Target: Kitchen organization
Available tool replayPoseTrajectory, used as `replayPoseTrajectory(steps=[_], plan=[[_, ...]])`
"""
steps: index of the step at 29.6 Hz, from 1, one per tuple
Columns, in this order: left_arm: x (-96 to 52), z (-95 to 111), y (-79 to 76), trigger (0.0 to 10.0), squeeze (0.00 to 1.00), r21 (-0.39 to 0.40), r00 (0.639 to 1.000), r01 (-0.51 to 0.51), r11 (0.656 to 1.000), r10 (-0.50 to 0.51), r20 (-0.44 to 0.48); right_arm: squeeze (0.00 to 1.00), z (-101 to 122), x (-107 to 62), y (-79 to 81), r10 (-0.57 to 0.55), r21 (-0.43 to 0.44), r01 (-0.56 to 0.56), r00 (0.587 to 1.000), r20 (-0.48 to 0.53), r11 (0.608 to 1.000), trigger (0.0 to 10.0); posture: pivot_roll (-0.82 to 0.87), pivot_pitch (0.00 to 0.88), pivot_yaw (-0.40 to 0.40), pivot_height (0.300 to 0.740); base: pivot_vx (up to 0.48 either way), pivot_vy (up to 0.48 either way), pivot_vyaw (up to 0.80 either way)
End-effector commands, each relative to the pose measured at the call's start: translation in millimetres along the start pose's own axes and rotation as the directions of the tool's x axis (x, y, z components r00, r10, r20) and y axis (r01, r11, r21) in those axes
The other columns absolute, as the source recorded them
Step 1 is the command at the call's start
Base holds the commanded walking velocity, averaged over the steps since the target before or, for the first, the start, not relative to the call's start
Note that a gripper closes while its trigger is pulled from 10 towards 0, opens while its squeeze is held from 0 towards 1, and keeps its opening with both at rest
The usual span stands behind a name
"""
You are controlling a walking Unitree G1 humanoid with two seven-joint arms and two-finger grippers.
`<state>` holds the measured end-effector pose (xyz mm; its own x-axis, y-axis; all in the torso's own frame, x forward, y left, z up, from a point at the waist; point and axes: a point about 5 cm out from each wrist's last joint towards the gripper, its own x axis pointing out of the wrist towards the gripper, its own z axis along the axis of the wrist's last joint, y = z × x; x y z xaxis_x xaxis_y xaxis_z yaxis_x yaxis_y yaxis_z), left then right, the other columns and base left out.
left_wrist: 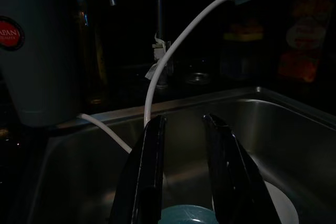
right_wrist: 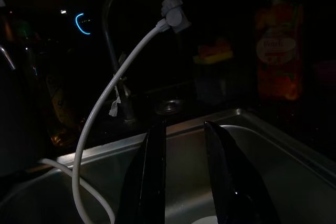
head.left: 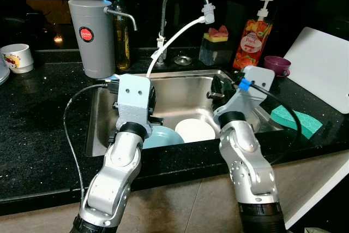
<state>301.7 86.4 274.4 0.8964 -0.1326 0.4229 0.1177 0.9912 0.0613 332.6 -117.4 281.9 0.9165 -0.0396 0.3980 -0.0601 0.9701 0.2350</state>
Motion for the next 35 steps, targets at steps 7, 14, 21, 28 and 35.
replayPoseTrajectory(steps=[7, 14, 21, 28, 35], plan=[[-0.3, -2.1, -4.7, 10.0, 0.0, 0.001, 1.0, 0.008, 1.0, -0.008, -0.005, 0.0, 3.0, -2.3, 2.0, 0.005, -0.006, -0.005, 1.0, 0.004, 1.0, 10.0, 0.13, 0.094, -0.075, 0.74, 0.0, 0.0, 0.0], [0.2, -1.9, -6.6, 10.0, 0.0, -0.007, 1.0, 0.011, 1.0, -0.011, -0.006, 0.0, 4.4, -1.8, 1.3, -0.001, -0.006, 0.001, 1.0, 0.009, 1.0, 10.0, 0.12, 0.091, -0.07, 0.74, 0.0, 0.0, 0.0], [-1.8, -3.1, -7.4, 10.0, 0.0, -0.013, 1.0, 0.005, 1.0, -0.005, -0.013, 0.0, 5.2, -1.4, 1.2, 0.009, -0.018, -0.009, 1.0, 0.012, 1.0, 10.0, 0.13, 0.092, -0.069, 0.74, 0.0, 0.0, 0.0], [-1.7, -3.6, -7.7, 10.0, 0.0, -0.014, 1.0, 0.007, 1.0, -0.007, -0.015, 0.0, 10.6, 3.5, -9.4, -0.024, -0.032, 0.025, 0.999, 0.032, 0.999, 10.0, 0.12, 0.089, -0.069, 0.74, 0.0, 0.0, 0.0], [-0.1, -4.1, -5.4, 10.0, 0.0, -0.008, 1.0, -0.004, 1.0, 0.004, -0.012, 0.0, 5.0, -1.3, -4.1, -0.007, -0.024, 0.007, 1.0, 0.006, 1.0, 10.0, 0.12, 0.09, -0.073, 0.74, 0.0, 0.0, 0.0]])
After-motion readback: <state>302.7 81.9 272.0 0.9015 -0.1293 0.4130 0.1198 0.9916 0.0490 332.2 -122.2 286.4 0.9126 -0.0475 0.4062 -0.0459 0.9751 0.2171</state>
